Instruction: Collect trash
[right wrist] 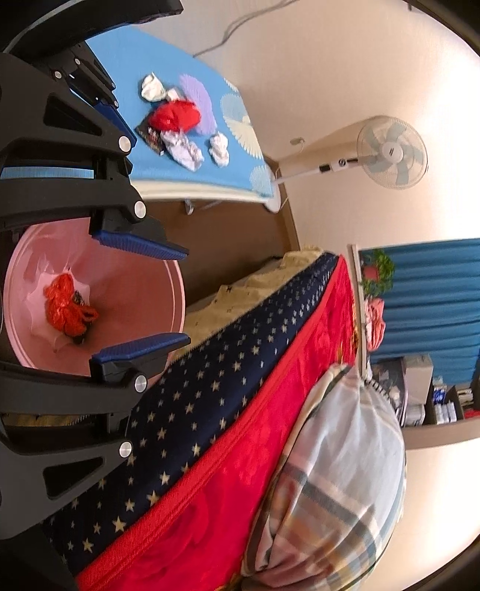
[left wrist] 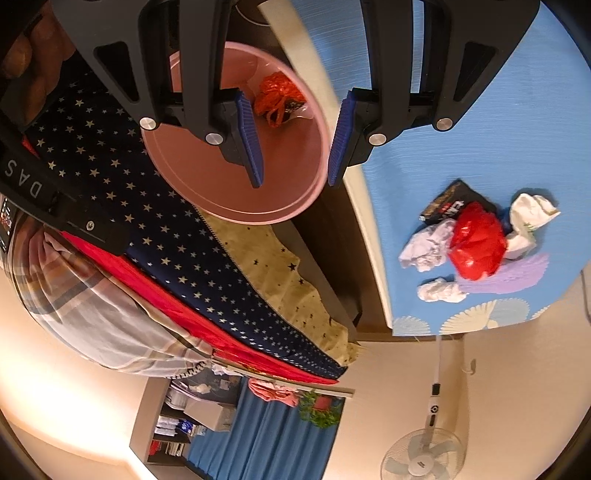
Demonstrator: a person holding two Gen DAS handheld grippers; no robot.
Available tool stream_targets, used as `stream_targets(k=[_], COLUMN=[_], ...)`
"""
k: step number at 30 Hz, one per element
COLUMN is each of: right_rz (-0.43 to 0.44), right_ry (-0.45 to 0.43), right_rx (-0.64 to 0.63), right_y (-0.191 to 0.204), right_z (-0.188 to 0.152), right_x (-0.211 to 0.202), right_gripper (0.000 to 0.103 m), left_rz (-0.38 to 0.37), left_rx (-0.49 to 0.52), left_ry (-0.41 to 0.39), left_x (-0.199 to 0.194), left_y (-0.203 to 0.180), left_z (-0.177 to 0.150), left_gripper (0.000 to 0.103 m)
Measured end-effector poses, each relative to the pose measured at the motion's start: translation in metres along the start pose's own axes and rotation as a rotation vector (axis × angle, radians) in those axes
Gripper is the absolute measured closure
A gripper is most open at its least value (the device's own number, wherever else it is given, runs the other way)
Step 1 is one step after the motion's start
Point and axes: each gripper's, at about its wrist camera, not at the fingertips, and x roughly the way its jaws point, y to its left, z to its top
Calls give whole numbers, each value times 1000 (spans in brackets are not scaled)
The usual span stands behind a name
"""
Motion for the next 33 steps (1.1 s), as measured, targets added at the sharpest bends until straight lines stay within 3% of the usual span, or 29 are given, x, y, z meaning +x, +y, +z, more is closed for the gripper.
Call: stream_targets(k=[6, 17, 33], right_rz=[88, 280, 442], right_ry=[-19, -16, 89], right_rx=[-23, -27, 24], right_y=[24, 75, 129], right_z=[0, -5, -20], right_x=[0, 12, 89], right_gripper=[61, 72, 74], left_rz=[51, 178, 381], left_rx=[-39, -108, -247], left_ry=[-23, -95, -124], left_x=[-16, -44, -51], left_y=[32, 82, 169], left_z=[1, 7, 1], left_gripper=[67, 67, 67])
